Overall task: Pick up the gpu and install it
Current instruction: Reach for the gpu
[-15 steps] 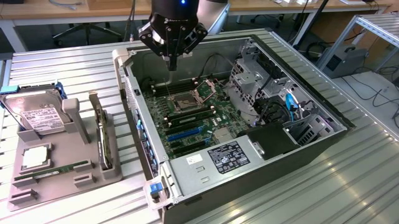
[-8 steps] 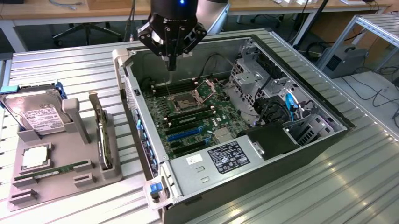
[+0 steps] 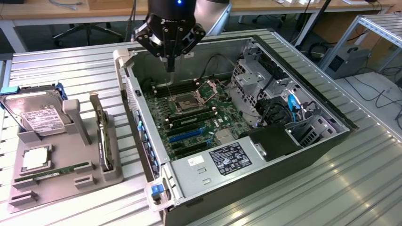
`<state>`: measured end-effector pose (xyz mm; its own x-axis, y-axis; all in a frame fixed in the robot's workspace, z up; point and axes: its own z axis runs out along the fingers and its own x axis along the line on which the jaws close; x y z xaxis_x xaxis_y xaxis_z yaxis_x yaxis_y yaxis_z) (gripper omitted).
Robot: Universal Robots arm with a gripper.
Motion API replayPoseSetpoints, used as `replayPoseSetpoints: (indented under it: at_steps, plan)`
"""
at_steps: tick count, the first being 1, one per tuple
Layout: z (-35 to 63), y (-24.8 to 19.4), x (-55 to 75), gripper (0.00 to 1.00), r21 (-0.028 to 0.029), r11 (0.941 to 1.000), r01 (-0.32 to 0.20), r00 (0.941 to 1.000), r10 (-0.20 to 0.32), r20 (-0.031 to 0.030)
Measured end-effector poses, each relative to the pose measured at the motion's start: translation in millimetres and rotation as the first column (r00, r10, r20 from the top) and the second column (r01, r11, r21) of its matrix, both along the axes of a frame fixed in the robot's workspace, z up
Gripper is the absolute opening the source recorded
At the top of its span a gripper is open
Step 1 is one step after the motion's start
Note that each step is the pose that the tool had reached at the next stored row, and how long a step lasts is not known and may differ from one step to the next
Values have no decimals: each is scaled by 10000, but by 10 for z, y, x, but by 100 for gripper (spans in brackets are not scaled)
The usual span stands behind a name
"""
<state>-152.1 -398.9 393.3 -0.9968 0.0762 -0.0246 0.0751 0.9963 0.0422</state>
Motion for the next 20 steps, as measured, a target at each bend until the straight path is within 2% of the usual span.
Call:
replayPoseSetpoints:
  at_steps: [20]
  plan:
    - [0, 0, -60, 11, -5, 10000, -1, 10000, 1, 0]
